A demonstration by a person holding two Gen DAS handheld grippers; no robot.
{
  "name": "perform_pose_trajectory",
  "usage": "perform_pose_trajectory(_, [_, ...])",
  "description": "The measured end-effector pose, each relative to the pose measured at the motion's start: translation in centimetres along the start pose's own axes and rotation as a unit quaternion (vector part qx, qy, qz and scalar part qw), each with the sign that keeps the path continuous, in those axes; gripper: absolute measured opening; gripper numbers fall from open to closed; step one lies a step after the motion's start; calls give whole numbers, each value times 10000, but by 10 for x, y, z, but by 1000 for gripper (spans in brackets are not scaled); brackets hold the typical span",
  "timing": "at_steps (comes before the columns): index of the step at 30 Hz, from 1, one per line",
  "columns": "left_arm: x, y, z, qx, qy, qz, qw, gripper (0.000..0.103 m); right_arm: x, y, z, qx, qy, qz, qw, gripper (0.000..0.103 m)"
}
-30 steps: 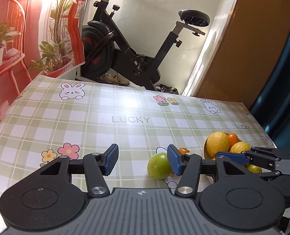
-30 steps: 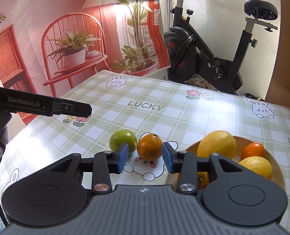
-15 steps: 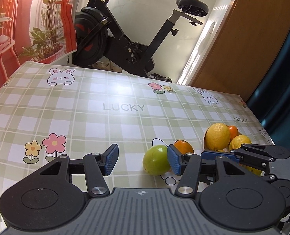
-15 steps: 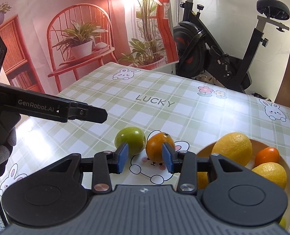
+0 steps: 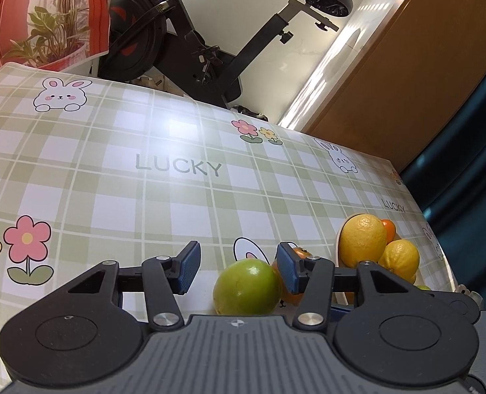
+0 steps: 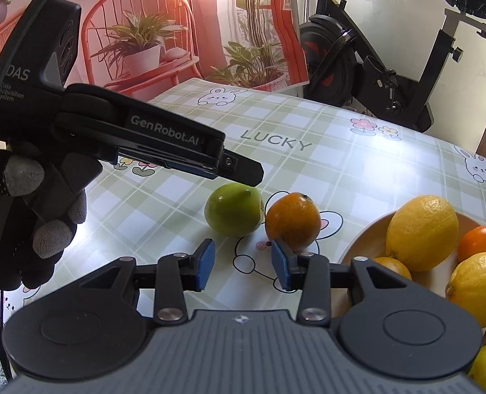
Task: Organize fruits
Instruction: 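Close the left tool's fingers around the pale green fruit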
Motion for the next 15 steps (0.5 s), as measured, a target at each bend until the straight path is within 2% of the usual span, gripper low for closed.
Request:
perform_pose_trajectory(2, [5, -1, -4, -88, 127, -210, 9997, 53, 1, 0, -1, 18, 18, -6, 10000, 41])
perform_pose_trajectory(9, [4, -5, -19, -8, 302, -408, 9987, 52, 1, -2, -5, 86, 53, 14, 9999, 41])
perform_pose_trajectory(11, [2, -9, -23, 83, 385, -467, 9981, 48, 2, -2, -7, 111, 62, 35, 9999, 41])
perform_pose_trajectory(15, [-1, -17, -30, 321, 491, -566, 9967, 46, 3, -2, -9, 162, 89, 68, 9998, 42])
Point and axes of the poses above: each gripper's, at about its wrist camera, not at the fingertips, and x roughly the way its jaws point, y to its left, z to its top, the point moved 9 cm from there along x, roughly the way its jaws point, and after that the axes turned 3 degrees about y, right-handed, at the moved point
